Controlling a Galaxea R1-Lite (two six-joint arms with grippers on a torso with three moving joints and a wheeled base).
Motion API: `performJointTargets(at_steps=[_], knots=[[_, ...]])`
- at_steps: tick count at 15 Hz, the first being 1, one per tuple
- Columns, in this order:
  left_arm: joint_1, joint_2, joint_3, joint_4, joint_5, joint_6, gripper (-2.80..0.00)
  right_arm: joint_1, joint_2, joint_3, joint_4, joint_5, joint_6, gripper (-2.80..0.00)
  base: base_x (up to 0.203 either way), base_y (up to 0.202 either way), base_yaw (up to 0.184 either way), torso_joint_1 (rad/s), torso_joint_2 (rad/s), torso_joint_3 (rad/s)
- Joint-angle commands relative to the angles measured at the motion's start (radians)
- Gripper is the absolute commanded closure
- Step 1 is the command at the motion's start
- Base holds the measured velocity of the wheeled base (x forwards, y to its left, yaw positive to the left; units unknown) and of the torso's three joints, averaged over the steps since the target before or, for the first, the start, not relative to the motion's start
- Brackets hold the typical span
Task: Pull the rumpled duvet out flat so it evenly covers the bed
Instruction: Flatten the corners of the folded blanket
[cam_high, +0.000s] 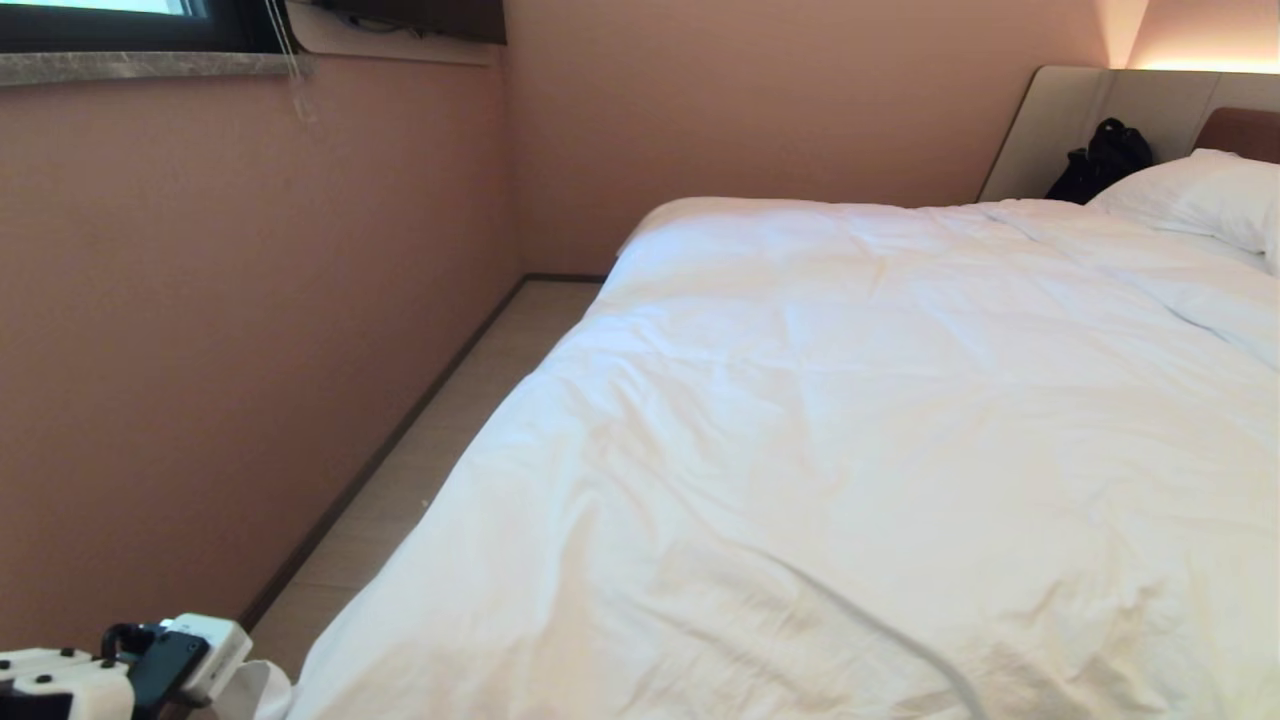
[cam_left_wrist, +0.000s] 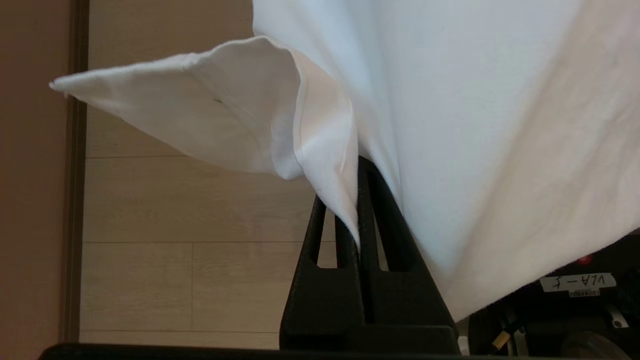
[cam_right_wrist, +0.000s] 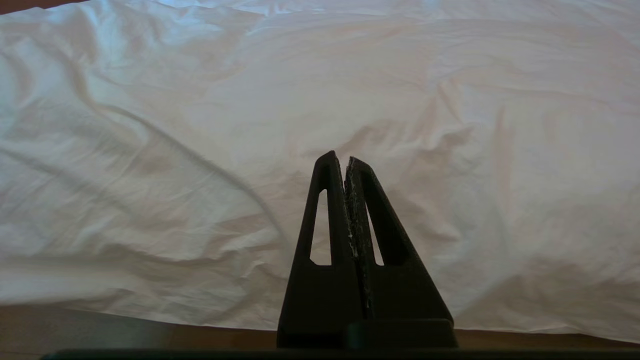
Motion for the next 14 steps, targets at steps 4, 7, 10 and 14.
performJointTargets(at_steps=[4,7,10,14], knots=[[0.000,0.002,-0.010,-0.009,0.001,-0.002,-2.80,0.000,0.001,0.000,0.000,0.000,0.001,0.00,0.000,0.000,0.000,0.000,0.00,0.000],[0.000,-0.012,-0.012,-0.009,0.001,-0.004,-2.80,-0.001,0.000,0.000,0.000,0.000,0.001,0.00,0.000,0.000,0.000,0.000,0.00,0.000],[0.000,-0.049,-0.020,-0.009,0.001,-0.006,-2.80,0.000,0.000,0.000,0.000,0.000,-0.001,0.00,0.000,0.000,0.000,0.000,0.00,0.000],[0.000,-0.087,-0.036,-0.009,0.001,-0.057,-2.80,0.000,0.000,0.000,0.000,0.000,-0.001,0.00,0.000,0.000,0.000,0.000,0.00,0.000]])
